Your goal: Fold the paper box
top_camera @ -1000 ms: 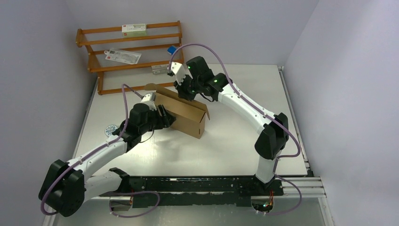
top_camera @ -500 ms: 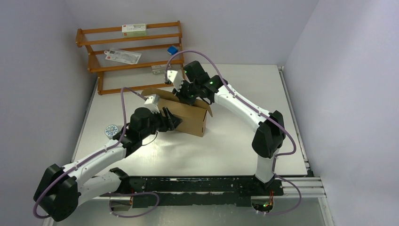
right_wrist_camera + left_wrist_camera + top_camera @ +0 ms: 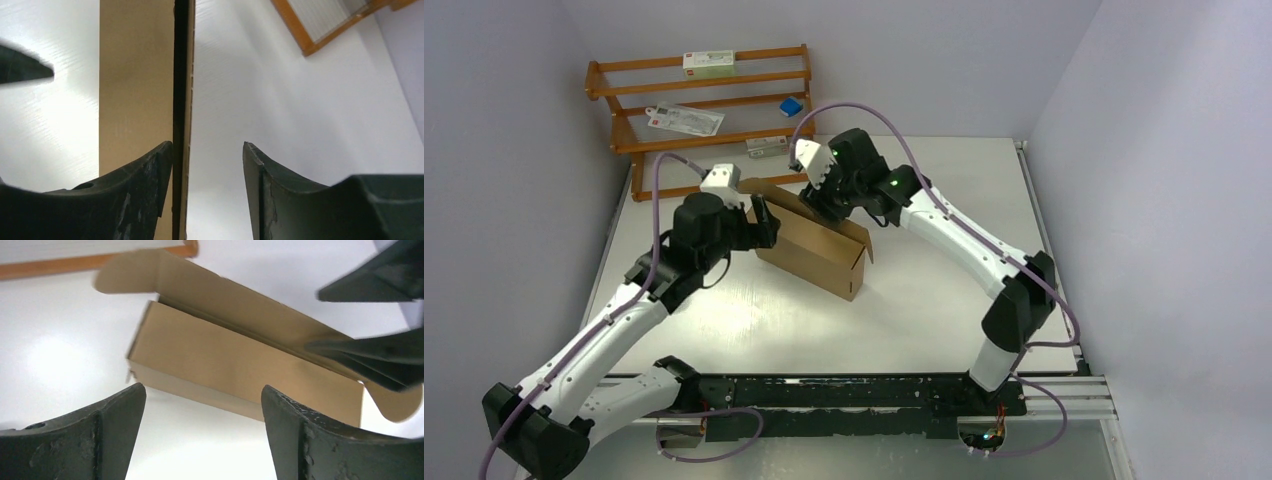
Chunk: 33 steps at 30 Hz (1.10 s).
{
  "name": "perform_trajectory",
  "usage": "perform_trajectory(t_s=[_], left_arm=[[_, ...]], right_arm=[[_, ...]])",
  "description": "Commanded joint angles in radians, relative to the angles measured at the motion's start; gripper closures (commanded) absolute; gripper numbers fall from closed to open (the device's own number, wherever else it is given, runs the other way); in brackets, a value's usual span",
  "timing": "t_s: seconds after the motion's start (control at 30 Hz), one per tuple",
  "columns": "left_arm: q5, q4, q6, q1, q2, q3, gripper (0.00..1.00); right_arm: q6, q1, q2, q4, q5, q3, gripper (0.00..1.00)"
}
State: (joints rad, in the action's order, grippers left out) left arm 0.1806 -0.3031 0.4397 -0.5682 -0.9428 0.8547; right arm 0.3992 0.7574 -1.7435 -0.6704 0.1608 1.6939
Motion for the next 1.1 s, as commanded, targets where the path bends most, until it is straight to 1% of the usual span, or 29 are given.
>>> perform_trajectory(t_s=[0.0, 0.13, 0.2, 0.27, 0.43, 0.5, 0.63, 0.73, 0.93, 1.03, 1.07], left_arm=[[0.007, -0.162, -0.141, 0.080, -0.040, 0.127, 0.09], [-0.038, -0.231, -0.217, 0.154, -0.109, 0.222, 0.09], [-0.047, -0.228, -0.241, 0.175, -0.139, 0.246, 0.09], [-0.082, -0.237, -0.246, 0.194, -0.178, 0.274, 0.10], [-0.147, -0.193, -0.232, 0.231, -0.248, 0.266, 0.13], [-0.170, -0.174, -0.219, 0.256, -0.271, 0.256, 0.14], [-0.228, -0.149, -0.199, 0.286, -0.307, 0.251, 0.20], [-0.254, -0.131, -0.186, 0.287, -0.336, 0.254, 0.24], [-0.272, -0.122, -0.180, 0.287, -0.398, 0.257, 0.32], [-0.276, -0.140, -0.188, 0.289, -0.422, 0.261, 0.42], [-0.271, -0.151, -0.189, 0.289, -0.426, 0.264, 0.46]], right_arm=[[-0.072, -0.010, 0.091, 0.070, -0.080, -0.038, 0.41], [-0.126, -0.014, 0.162, 0.082, -0.085, -0.089, 0.36], [-0.162, -0.014, 0.198, 0.086, -0.077, -0.125, 0.34], [-0.206, -0.014, 0.235, 0.096, -0.093, -0.169, 0.29], [-0.294, -0.014, 0.322, 0.110, -0.170, -0.274, 0.23], [-0.321, -0.014, 0.351, 0.106, -0.212, -0.301, 0.22], [-0.366, -0.014, 0.401, 0.111, -0.252, -0.353, 0.22], [-0.382, -0.015, 0.432, 0.128, -0.242, -0.387, 0.21], [-0.398, -0.014, 0.461, 0.143, -0.243, -0.443, 0.21], [-0.398, -0.014, 0.473, 0.144, -0.246, -0.469, 0.23], [-0.423, -0.014, 0.477, 0.146, -0.248, -0.479, 0.24]])
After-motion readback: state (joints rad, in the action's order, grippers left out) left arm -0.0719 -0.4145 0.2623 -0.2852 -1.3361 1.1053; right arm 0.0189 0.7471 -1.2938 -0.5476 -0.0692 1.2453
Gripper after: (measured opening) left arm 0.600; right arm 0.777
